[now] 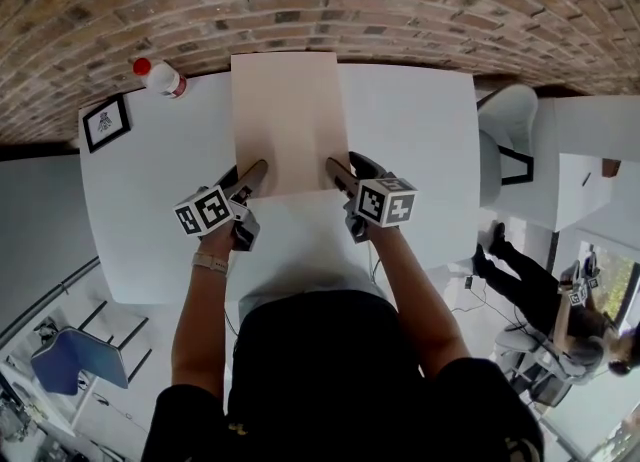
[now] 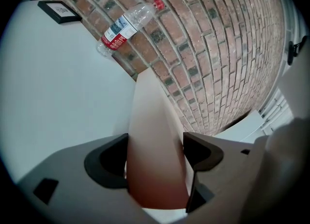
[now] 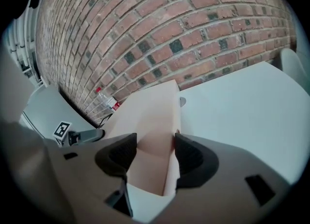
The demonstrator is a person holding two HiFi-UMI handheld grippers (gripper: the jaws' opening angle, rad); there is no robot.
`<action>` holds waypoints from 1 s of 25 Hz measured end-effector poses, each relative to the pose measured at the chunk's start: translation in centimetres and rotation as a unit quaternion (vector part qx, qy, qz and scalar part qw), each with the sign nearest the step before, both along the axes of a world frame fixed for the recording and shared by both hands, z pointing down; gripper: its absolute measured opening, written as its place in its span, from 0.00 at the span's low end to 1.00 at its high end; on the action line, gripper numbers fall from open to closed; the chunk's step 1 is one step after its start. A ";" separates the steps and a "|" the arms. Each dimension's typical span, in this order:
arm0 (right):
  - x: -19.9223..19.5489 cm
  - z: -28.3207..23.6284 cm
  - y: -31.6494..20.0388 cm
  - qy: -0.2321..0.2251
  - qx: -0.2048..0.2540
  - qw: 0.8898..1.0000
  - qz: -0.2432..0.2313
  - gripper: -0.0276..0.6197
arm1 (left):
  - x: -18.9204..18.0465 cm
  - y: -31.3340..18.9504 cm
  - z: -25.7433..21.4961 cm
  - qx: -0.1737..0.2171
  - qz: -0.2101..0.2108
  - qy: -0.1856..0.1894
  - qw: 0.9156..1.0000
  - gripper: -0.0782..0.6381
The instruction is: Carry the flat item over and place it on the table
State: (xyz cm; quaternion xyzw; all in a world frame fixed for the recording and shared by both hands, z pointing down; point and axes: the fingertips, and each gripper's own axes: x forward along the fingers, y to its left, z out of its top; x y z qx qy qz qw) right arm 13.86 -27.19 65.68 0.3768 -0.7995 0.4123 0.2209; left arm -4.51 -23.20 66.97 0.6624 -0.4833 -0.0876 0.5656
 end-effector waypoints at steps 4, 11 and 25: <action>0.1 0.9 -0.6 0.007 -0.003 1.000 0.002 0.42 | 0.3 0.0 1.1 -0.011 0.001 0.005 1.000 0.58; 0.2 2.5 -0.8 0.017 -0.010 1.000 0.002 0.42 | 0.4 0.0 2.7 -0.030 0.009 -0.002 0.999 0.59; -0.1 3.1 -0.8 0.028 0.007 1.000 0.007 0.42 | -1.1 0.3 4.0 -0.031 0.019 -0.124 0.992 0.61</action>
